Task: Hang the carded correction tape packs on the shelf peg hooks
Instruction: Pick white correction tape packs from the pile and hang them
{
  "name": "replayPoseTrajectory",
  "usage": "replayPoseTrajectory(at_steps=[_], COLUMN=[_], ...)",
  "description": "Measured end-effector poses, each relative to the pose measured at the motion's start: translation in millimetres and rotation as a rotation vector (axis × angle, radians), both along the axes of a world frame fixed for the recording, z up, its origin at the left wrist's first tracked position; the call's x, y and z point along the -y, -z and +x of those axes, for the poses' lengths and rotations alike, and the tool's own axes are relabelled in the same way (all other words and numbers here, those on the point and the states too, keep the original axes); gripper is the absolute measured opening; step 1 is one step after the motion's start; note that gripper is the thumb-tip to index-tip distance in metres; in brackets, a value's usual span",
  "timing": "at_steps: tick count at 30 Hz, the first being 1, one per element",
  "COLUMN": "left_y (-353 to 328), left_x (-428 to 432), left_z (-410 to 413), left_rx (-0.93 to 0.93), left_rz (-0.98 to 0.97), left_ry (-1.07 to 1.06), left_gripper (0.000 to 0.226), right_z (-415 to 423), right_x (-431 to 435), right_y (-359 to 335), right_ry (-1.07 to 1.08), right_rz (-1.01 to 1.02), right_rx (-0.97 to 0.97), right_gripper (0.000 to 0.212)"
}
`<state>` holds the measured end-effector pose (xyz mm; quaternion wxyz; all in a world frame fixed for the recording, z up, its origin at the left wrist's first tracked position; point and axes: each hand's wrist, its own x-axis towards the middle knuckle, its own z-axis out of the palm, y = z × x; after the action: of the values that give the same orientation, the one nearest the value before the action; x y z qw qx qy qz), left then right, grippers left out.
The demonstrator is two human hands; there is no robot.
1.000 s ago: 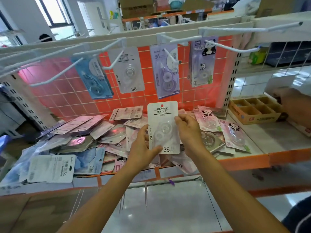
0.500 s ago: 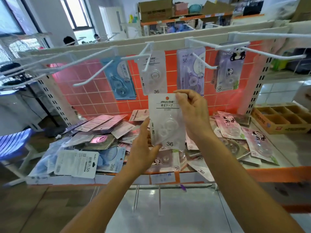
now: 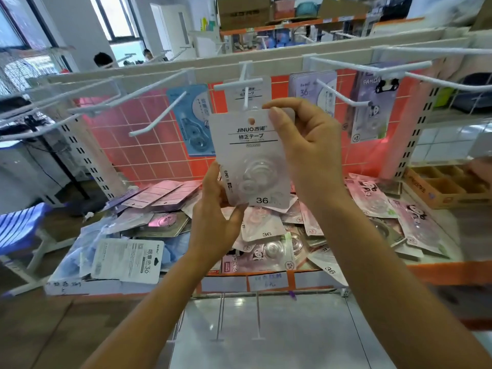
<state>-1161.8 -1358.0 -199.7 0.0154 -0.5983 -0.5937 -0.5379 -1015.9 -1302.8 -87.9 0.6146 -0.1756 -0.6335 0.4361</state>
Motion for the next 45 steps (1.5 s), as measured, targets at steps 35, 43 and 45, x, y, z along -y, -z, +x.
replayPoseTrajectory(at_steps=[35, 43, 45], left_y=[-11, -24, -27], left_x=[-34, -90, -102], left_z=[-22, -32, -31], left_rx=[-0.099, -0.178, -0.217], left_rz=[-0.053, -0.137, -0.163], left_ry=[-0.005, -0.126, -0.17], left_gripper=[0.098, 0.092, 0.086], right_z=[-38, -80, -89], right_x=[-47, -111, -123], right_y=[9, -3, -4], right_ry=[0.207, 0.429, 0.448], right_rz=[-0.036, -0.071, -0.082], right_rx=[0.117, 0.308, 0.34], right_gripper=[0.013, 0.034, 0.038])
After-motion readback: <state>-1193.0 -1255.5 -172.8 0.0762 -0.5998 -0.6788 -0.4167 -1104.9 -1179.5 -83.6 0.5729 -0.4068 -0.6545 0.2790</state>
